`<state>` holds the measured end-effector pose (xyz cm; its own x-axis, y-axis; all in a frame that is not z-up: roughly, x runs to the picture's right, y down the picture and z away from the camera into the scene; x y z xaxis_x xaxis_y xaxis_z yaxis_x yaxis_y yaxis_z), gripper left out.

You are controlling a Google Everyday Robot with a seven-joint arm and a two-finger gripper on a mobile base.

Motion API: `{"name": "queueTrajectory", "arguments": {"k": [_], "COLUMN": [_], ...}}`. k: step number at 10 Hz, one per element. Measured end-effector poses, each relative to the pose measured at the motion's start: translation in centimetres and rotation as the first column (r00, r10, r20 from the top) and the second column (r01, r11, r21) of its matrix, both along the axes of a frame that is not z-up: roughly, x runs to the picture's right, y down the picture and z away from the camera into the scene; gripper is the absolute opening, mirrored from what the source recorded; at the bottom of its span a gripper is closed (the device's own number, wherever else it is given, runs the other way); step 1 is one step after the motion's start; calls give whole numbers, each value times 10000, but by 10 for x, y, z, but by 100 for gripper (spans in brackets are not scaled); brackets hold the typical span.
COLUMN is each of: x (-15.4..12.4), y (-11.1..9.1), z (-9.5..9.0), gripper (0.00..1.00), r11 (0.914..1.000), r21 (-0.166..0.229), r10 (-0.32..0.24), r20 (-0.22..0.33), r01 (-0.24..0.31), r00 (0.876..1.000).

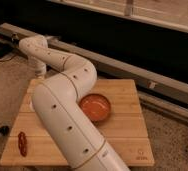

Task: Place the bottle in the ceramic bowl

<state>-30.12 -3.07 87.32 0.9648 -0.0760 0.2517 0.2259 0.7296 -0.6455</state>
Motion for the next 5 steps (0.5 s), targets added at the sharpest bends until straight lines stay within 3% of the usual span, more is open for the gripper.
{"name": "queueTrajectory", "arguments": {"k": [2,5], "x": [34,116], "y": [-23,-62], "z": [-12,-67], "gripper": [0,0], "r11": [9981,9873], "r21": [438,1069], "r10": [434,1200], "r20": [-180,-165], "r01": [-426,-1176], "r00": [9989,9926]}}
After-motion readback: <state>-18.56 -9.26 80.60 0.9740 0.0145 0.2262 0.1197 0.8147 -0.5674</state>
